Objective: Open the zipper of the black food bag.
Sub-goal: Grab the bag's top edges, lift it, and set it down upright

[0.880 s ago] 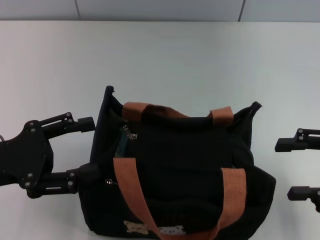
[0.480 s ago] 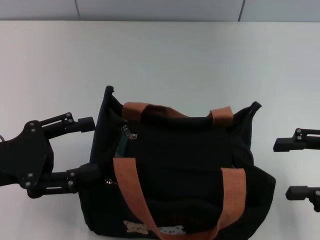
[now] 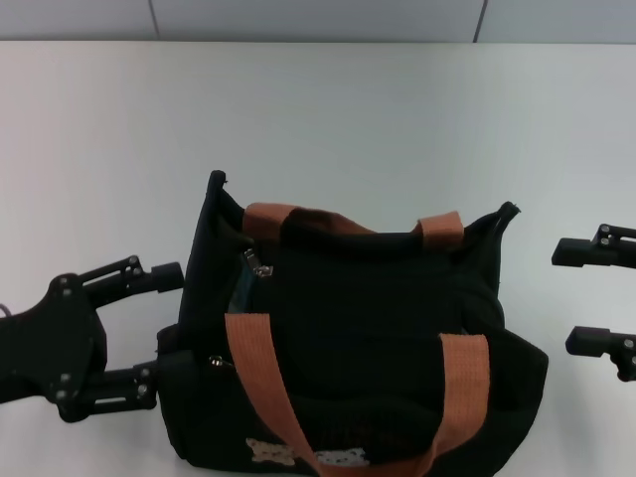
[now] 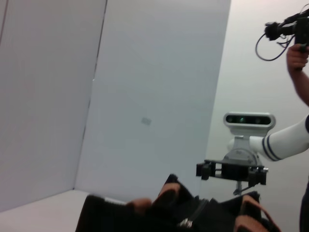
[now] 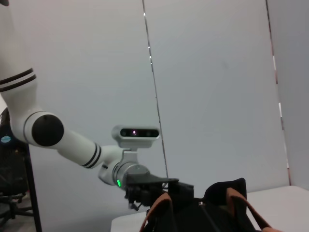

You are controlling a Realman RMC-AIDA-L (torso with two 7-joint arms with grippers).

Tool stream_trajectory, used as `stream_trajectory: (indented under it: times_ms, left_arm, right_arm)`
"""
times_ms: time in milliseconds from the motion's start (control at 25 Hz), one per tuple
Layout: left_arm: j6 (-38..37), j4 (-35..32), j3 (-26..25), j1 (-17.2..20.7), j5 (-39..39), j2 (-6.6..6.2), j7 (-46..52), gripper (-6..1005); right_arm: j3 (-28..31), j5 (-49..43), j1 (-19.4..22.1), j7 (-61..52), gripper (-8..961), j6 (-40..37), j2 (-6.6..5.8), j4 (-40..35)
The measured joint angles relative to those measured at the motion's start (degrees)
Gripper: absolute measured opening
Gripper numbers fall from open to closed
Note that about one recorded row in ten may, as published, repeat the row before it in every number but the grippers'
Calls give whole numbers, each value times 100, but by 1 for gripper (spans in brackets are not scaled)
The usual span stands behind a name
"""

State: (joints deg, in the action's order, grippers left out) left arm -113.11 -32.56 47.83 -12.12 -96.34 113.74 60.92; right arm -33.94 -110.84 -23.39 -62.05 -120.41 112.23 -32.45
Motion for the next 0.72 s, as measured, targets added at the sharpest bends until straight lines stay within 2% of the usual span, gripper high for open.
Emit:
stream_trajectory:
  times_ms: [120,320,480,720]
  left_arm:
    - [28,35,-69,74,-15,-1,-28,815]
    - [-33,266,-483,191,-27,-26,-154,812]
    - [94,356,-495,194,-175,-43,-165,809]
    - [280,444,-506,122,-752,13,-213,805]
  right_arm:
    - [15,0,3,0,754,79,7,2]
    - [20,0,1,0,754,209,60,2]
    - [25,0,1,0,754,243,72,2]
    - [29,0,-29,0,754,387,81,2]
